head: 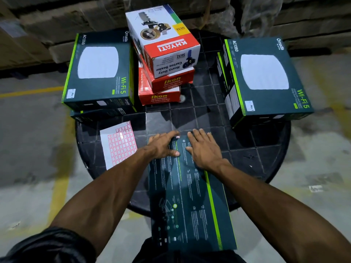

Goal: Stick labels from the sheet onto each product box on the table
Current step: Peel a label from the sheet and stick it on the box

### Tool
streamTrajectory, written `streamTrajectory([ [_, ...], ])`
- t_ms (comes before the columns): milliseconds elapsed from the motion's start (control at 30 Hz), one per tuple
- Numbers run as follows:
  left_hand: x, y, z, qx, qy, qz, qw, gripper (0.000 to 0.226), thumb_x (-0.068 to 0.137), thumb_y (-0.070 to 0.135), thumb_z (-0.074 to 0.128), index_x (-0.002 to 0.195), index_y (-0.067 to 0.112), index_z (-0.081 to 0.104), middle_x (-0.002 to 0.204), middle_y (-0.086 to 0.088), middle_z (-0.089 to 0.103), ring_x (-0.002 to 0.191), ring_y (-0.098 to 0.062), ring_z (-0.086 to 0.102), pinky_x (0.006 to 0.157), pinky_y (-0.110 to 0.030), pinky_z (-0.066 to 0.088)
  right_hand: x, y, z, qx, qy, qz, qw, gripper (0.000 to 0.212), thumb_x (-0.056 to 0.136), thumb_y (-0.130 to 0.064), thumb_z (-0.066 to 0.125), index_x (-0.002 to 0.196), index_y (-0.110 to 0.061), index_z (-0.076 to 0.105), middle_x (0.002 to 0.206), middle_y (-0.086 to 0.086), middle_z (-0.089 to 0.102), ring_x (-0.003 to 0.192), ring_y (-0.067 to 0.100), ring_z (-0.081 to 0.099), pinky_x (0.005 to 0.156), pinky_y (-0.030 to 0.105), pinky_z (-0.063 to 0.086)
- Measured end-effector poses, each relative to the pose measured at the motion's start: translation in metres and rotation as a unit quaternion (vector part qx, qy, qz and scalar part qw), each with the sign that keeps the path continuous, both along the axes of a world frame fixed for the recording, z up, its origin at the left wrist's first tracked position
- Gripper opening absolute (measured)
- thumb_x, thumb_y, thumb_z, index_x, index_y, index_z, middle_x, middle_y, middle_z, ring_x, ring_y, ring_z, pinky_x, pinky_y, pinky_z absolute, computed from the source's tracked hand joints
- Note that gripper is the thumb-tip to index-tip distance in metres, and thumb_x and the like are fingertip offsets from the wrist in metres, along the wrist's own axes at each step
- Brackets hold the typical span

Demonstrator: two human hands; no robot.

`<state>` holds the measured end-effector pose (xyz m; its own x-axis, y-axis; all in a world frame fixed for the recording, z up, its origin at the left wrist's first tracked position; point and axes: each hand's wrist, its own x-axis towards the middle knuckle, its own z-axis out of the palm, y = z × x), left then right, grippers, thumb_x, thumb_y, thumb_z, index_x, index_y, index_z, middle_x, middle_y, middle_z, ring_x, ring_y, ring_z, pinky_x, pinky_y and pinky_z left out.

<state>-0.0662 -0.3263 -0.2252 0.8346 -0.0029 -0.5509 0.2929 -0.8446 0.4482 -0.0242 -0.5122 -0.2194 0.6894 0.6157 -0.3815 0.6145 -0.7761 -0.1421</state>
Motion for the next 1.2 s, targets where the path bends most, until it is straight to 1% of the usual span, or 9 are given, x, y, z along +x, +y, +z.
streamTrajectory([
  [167, 0.003, -0.002, 0.007, 0.001, 0.0, -0.006, 1.0, 0.074, 0.079, 0.046, 0.074, 0.14, 0.027, 0.036, 0.139, -0.004, 0.051, 0.126, -0.026, 0.045, 0.104, -0.044, 0.031, 0.001, 0.001, 0.003, -0.006, 0.004, 0.003, 1.0, 0.061, 0.105, -0.042, 0.025, 0.156, -0.014, 0.006, 0.164, 0.008, 0.006, 0.151, 0.027, 0.001, 0.121, 0.044, 0.004],
  [333, -0.002, -0.002, 0.008, -0.001, -0.016, 0.003, 1.0, 0.081, 0.077, 0.047, 0.075, 0.143, 0.025, 0.033, 0.142, -0.008, 0.049, 0.129, -0.03, 0.044, 0.107, -0.048, 0.033, 0.001, 0.001, 0.004, -0.003, 0.004, 0.007, 1.0, 0.061, 0.105, -0.041, 0.027, 0.156, -0.013, 0.008, 0.163, 0.01, 0.007, 0.15, 0.028, 0.003, 0.121, 0.045, 0.005],
  [467, 0.002, -0.004, 0.014, 0.008, 0.003, -0.012, 1.0, 0.078, 0.079, 0.044, 0.075, 0.142, 0.022, 0.034, 0.14, -0.009, 0.051, 0.125, -0.03, 0.047, 0.104, -0.043, 0.037, 0.001, 0.001, 0.006, -0.004, 0.014, 0.004, 1.0, 0.061, 0.105, -0.042, 0.026, 0.156, -0.013, 0.007, 0.163, 0.01, 0.007, 0.15, 0.028, 0.003, 0.121, 0.045, 0.005],
  [667, 0.005, -0.007, 0.02, -0.015, 0.034, 0.035, 0.999, 0.071, 0.073, 0.037, 0.08, 0.128, 0.017, 0.04, 0.128, -0.011, 0.057, 0.115, -0.029, 0.053, 0.098, -0.043, 0.044, 0.002, 0.002, 0.006, -0.002, 0.021, 0.001, 1.0, 0.061, 0.105, -0.042, 0.026, 0.156, -0.013, 0.008, 0.163, 0.009, 0.007, 0.15, 0.028, 0.002, 0.121, 0.045, 0.003],
  [733, 0.005, -0.008, 0.02, -0.017, 0.033, 0.027, 0.999, 0.075, 0.076, 0.034, 0.079, 0.135, 0.018, 0.036, 0.134, -0.013, 0.054, 0.12, -0.031, 0.052, 0.101, -0.043, 0.042, 0.002, 0.001, 0.006, -0.001, 0.02, 0.0, 1.0, 0.061, 0.105, -0.042, 0.026, 0.156, -0.013, 0.008, 0.163, 0.01, 0.007, 0.15, 0.028, 0.003, 0.121, 0.045, 0.004],
  [833, 0.003, -0.01, 0.021, 0.014, 0.021, -0.026, 0.999, 0.082, 0.082, 0.035, 0.073, 0.148, 0.022, 0.027, 0.142, -0.013, 0.049, 0.126, -0.031, 0.047, 0.102, -0.041, 0.038, 0.003, 0.001, 0.005, 0.003, 0.022, -0.002, 1.0, 0.061, 0.105, -0.043, 0.028, 0.156, -0.013, 0.009, 0.163, 0.01, 0.008, 0.15, 0.028, 0.003, 0.121, 0.046, 0.005],
  [1000, 0.007, -0.009, 0.022, -0.01, 0.034, 0.003, 0.999, 0.082, 0.079, 0.032, 0.077, 0.147, 0.018, 0.032, 0.141, -0.013, 0.05, 0.126, -0.031, 0.048, 0.104, -0.041, 0.038, 0.003, 0.001, 0.008, 0.003, 0.03, 0.0, 1.0, 0.062, 0.105, -0.043, 0.028, 0.156, -0.013, 0.009, 0.163, 0.011, 0.007, 0.15, 0.028, 0.003, 0.121, 0.045, 0.004],
  [1100, 0.011, -0.009, 0.024, 0.007, 0.033, 0.002, 0.999, 0.079, 0.076, 0.036, 0.079, 0.14, 0.015, 0.039, 0.136, -0.012, 0.054, 0.12, -0.03, 0.052, 0.101, -0.04, 0.042, 0.004, 0.001, 0.009, 0.004, 0.036, 0.0, 0.999, 0.062, 0.105, -0.043, 0.028, 0.155, -0.013, 0.01, 0.163, 0.011, 0.007, 0.15, 0.028, 0.004, 0.121, 0.046, 0.005],
  [1200, 0.007, -0.006, 0.027, 0.049, 0.037, 0.004, 0.998, 0.074, 0.074, 0.052, 0.076, 0.131, 0.016, 0.045, 0.126, -0.01, 0.059, 0.109, -0.025, 0.056, 0.089, -0.035, 0.046, 0.005, 0.001, 0.008, 0.004, 0.032, -0.001, 0.999, 0.062, 0.105, -0.043, 0.028, 0.156, -0.013, 0.01, 0.163, 0.011, 0.008, 0.15, 0.028, 0.004, 0.122, 0.045, 0.005],
])
